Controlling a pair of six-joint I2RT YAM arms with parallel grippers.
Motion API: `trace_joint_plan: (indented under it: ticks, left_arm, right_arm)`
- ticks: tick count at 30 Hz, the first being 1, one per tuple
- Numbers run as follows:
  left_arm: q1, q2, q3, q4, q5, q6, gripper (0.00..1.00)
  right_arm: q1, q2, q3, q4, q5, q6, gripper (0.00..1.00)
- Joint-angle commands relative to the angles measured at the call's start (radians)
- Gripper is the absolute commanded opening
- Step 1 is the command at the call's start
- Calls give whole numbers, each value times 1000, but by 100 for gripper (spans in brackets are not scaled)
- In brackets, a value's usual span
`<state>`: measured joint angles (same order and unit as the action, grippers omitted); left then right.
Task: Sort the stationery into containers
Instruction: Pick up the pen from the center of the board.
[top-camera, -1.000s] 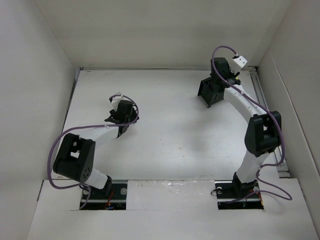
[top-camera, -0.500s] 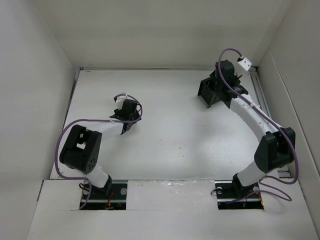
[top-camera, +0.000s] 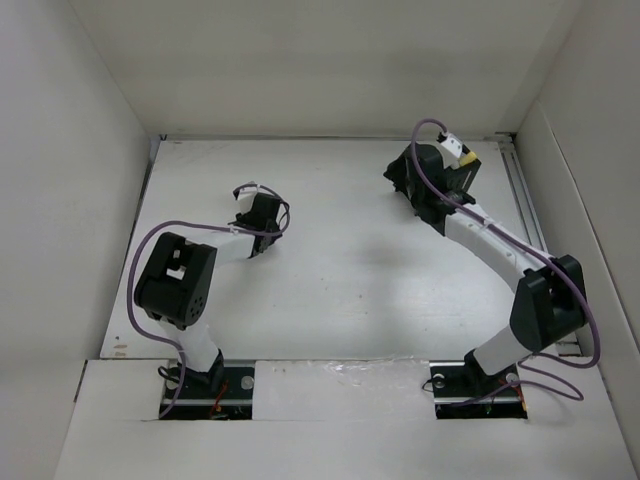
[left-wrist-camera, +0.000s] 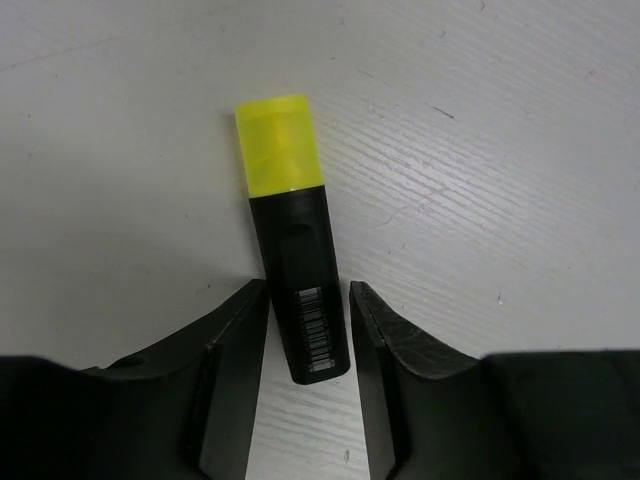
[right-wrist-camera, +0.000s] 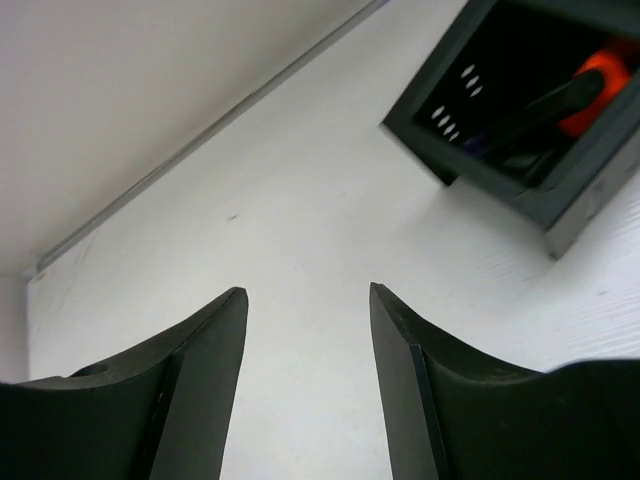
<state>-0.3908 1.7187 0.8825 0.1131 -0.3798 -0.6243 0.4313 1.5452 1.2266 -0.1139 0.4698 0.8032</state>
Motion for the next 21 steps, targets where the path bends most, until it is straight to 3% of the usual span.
trace_joint_plan:
  ticks: [1, 6, 12, 21]
  left_arm:
    - [0, 7, 38, -32, -13, 5, 34]
    - [0, -4, 15, -23, 7, 5, 27]
    - [0, -28, -7, -32, 31, 24, 0]
    - [0, -237, -82, 85, 271, 113, 0]
  right_arm:
    - [37, 6, -6, 80, -63, 33, 58]
    - [37, 15, -15, 80, -111, 33, 71]
    - [37, 4, -24, 80, -209, 15, 92]
    - [37, 76, -6, 124, -541, -16, 96]
